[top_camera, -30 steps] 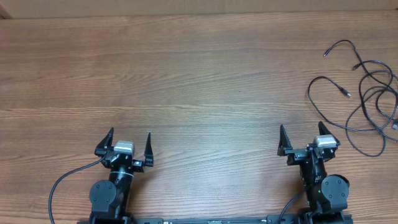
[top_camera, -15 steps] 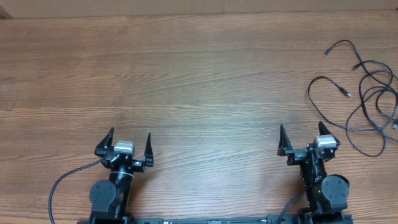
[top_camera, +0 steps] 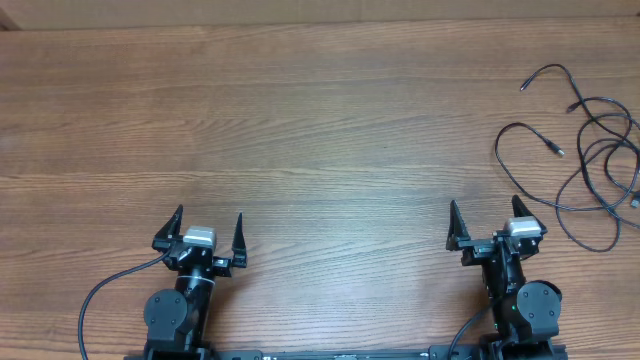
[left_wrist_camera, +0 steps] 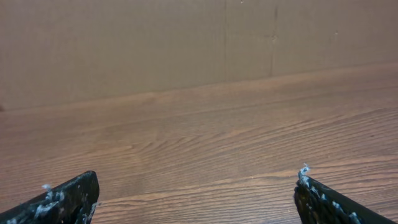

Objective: Untangle cables

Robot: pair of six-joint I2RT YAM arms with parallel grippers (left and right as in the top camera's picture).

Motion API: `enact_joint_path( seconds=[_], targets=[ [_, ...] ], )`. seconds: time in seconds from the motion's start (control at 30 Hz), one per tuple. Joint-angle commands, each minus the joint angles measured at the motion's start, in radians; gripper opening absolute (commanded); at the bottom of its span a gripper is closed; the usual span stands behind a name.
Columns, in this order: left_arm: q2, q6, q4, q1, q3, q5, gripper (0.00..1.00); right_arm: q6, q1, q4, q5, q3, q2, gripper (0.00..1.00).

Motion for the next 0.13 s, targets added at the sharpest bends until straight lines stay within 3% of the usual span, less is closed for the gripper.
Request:
enact_joint_path(
  seconds=[0.0,0.1],
  targets=[
    [-0.008,-0.014,0.000,0.010,-0.005,0.018,1.00,0.002,-0.005,0.005,-0.008,-0.010,-0.007,1.00],
    [-0.008,-0.014,0.000,0.010,-0.005,0.018,1.00,0.003,-0.005,0.005,-0.008,-0.010,-0.007,1.00]
  ],
)
